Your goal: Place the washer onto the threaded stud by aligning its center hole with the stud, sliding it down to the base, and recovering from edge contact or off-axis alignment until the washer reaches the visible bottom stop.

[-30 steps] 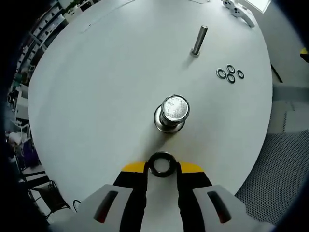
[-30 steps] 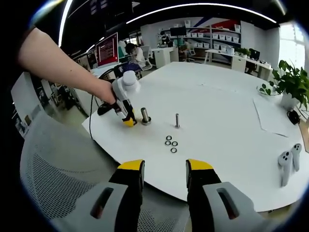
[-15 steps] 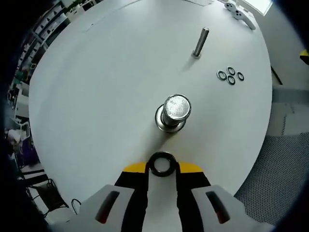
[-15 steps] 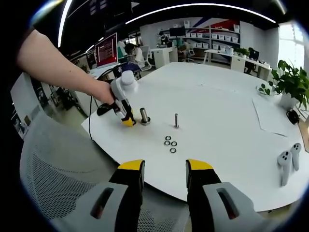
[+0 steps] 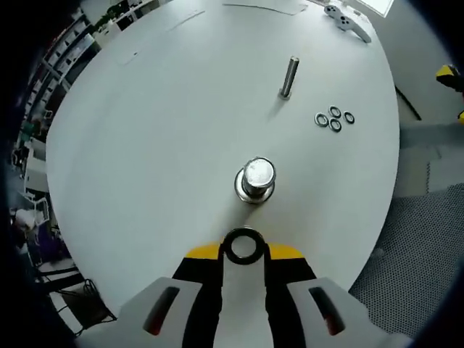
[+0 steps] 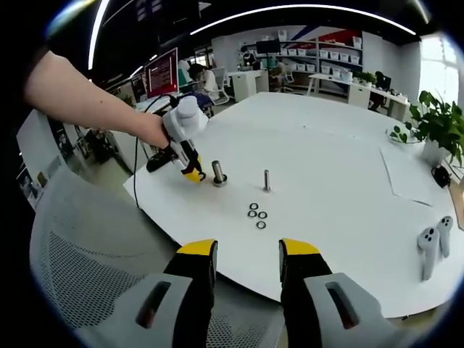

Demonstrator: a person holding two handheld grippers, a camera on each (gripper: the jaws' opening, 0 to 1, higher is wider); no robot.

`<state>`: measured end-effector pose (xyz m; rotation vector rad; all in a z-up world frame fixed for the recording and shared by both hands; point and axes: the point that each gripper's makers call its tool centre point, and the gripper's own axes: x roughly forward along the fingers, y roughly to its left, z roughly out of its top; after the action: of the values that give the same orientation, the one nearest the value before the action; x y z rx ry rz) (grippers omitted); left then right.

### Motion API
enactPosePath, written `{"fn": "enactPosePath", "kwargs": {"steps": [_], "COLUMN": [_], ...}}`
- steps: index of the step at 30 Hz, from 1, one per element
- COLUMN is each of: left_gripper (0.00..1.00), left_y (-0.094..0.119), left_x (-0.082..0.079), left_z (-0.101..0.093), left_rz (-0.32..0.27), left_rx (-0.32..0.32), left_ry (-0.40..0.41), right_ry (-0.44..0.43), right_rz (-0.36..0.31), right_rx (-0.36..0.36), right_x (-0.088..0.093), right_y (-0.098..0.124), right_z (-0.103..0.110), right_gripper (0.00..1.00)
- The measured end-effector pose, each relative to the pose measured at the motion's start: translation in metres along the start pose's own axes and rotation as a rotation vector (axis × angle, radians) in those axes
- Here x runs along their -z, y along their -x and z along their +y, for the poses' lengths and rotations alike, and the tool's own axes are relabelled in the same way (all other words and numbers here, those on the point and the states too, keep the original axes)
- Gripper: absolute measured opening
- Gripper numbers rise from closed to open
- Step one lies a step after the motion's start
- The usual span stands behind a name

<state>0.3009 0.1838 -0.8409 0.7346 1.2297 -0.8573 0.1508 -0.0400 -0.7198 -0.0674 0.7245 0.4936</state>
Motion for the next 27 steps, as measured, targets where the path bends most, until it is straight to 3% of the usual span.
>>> {"fn": "enactPosePath", "kwargs": {"steps": [5,10,11,15,21,27], "left_gripper": [0.19,0.19,0.19,0.19,0.19,0.19], "left_y": [0.014,0.023,0.026,0.035,0.045,0.039], "left_x": [-0.014,-0.026,-0.026,-0.035,-0.050,-0.056], "left_z": [0.002,0.000,-0.001,0.004,0.002,-0.004], "left_rz": [-0.052,-0.053,-0.035,-0.053,-0.076,-0.061], "left_rx": [0.016,0.020,0.030,0.016,0.016,0.018], "left_ry": [0.047,0.020,0.039,0.045,0.015,-0.033], "right_ry": [-0.001,-0.001,0.000,-0.002,0.000,-0.001], "right_rz": [-0.001,0.000,-0.001,-0.001,0.000,0.001], "right_rx": [-0.001,-0.003,-0.003,-0.002,-0.002,-0.003], "right_x": [0.000,0.000,0.000,0.000,0.000,0.000], "right_y": [0.000,0.000,0.000,0.000,0.000,0.000], "right_z": [0.000,0.001,0.001,0.000,0.000,0.001], "right_gripper": [0.36,0.36,0.36,0.36,0.36,0.36]}}
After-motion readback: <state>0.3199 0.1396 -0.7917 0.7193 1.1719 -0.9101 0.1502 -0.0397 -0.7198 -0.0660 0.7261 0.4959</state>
